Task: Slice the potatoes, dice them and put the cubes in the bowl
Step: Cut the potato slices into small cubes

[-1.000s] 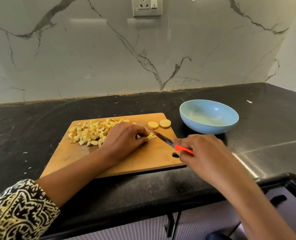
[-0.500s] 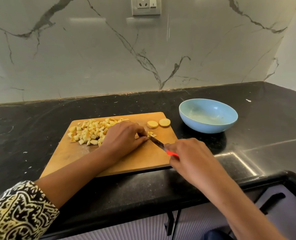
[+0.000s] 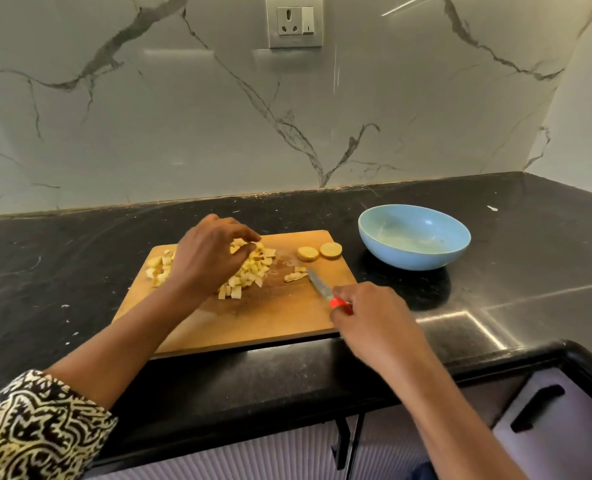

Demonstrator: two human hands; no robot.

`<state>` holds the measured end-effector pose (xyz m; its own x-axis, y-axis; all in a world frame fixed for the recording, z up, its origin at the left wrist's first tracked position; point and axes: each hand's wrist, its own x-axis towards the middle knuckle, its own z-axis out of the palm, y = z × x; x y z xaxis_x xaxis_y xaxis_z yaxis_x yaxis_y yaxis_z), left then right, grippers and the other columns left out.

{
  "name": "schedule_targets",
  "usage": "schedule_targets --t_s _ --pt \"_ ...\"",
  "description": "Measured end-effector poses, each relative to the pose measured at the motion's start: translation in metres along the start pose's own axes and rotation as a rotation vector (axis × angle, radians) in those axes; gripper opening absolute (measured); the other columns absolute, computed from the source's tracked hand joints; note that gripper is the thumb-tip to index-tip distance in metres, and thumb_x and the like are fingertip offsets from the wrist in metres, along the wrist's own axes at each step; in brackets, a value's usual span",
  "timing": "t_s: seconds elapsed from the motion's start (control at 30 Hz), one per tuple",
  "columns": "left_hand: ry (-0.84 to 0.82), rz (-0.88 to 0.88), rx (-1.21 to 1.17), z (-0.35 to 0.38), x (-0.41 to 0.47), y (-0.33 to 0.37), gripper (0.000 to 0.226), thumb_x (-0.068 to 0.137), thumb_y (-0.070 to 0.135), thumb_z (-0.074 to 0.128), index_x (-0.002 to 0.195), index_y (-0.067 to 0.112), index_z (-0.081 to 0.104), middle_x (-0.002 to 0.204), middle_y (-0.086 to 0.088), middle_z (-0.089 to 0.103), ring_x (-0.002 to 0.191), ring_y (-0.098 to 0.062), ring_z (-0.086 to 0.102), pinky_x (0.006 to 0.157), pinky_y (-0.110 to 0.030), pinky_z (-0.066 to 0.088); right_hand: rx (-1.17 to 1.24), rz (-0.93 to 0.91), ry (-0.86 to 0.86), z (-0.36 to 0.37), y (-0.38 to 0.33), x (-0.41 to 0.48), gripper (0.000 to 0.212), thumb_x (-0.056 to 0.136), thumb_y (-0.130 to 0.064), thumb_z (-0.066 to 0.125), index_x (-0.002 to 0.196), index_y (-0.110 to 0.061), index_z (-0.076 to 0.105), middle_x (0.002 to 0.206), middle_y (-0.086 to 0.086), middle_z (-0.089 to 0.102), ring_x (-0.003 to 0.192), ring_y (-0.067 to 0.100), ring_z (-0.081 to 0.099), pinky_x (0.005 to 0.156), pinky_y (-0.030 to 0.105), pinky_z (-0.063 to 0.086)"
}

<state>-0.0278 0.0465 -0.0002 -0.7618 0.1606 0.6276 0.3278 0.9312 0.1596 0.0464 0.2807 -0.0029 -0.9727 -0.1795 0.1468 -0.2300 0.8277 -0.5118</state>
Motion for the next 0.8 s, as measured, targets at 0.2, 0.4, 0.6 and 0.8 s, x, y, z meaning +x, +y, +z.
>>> schedule_targets --t_s 0.2,0.4,0.6,0.8 --pt "0.051 -0.113 -0.119 -0.018 -0.009 -0.041 0.015 0.086 0.025 0.068 0.099 0.020 0.074 0.101 -0.002 0.070 0.087 -0.013 0.055 0.069 -0.030 0.042 -0.009 -0.086 -0.016 0.038 -0.042 0.001 0.028 0.096 -0.027 0.047 0.118 -0.018 0.063 0.102 0.000 0.066 0.091 0.016 0.061 0.080 0.034 0.053" --pt "-0.057 -0.064 -0.162 -0.024 -0.024 -0.064 0.022 0.085 0.029 0.069 0.107 0.026 0.071 0.109 0.004 0.066 0.100 -0.010 0.052 0.079 -0.028 0.041 -0.038 -0.205 0.061 0.043 -0.069 0.007 0.032 0.097 -0.028 0.048 0.128 -0.023 0.056 0.110 -0.002 0.063 0.101 0.015 0.057 0.082 0.029 0.048" --pt "-0.028 -0.005 -0.171 -0.029 -0.026 -0.062 0.024 0.085 0.025 0.069 0.109 0.026 0.070 0.109 0.004 0.066 0.104 -0.013 0.053 0.087 -0.040 0.046 -0.158 -0.377 0.210 0.029 -0.078 0.012 0.043 0.099 -0.024 0.048 0.141 -0.031 0.045 0.116 -0.004 0.059 0.099 0.013 0.057 0.072 0.022 0.036" --pt "0.022 -0.022 -0.167 -0.031 -0.027 -0.065 0.027 0.086 0.021 0.068 0.113 0.026 0.069 0.112 0.001 0.066 0.104 -0.014 0.052 0.084 -0.036 0.045 -0.181 -0.401 0.171 0.022 -0.075 0.022 0.049 0.096 -0.020 0.052 0.141 -0.035 0.042 0.118 -0.005 0.050 0.099 0.009 0.053 0.073 0.020 0.032"
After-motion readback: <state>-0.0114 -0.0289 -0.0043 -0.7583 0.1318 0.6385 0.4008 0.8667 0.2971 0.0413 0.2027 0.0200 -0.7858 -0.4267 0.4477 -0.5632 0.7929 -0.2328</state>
